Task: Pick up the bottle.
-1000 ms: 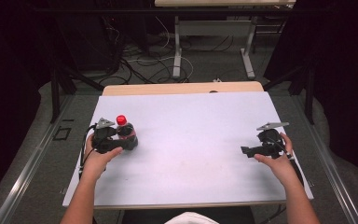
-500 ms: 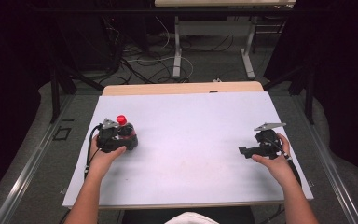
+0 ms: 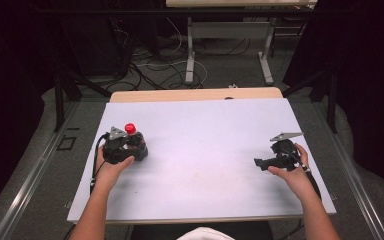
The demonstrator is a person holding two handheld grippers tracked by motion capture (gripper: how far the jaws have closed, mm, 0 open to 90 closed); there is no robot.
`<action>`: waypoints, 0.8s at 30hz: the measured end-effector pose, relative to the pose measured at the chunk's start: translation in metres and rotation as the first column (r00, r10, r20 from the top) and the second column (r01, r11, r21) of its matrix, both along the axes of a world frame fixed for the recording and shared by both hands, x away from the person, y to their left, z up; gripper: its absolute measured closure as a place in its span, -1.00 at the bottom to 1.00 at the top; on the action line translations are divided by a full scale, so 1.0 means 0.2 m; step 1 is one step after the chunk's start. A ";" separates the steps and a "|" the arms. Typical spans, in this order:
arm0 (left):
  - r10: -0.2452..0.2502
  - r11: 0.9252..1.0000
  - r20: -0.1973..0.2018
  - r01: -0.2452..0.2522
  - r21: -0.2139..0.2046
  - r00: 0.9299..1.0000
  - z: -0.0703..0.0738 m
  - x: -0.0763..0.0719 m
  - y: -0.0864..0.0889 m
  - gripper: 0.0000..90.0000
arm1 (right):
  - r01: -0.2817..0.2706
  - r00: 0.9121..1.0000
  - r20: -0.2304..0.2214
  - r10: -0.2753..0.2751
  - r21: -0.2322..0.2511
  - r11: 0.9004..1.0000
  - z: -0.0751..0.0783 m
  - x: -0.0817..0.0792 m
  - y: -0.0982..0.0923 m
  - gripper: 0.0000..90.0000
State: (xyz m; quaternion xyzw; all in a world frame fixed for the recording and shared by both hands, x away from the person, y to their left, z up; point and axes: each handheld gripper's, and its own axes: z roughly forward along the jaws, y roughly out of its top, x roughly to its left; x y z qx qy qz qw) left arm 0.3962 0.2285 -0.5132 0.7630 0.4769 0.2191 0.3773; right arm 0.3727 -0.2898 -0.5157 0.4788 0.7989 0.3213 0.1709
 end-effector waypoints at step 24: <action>-0.013 1.000 0.005 0.014 -0.023 1.000 0.08 -0.08 -0.01 -0.35 | 0.002 1.000 0.021 -0.003 0.003 1.000 0.01 -0.01 -0.01 -0.69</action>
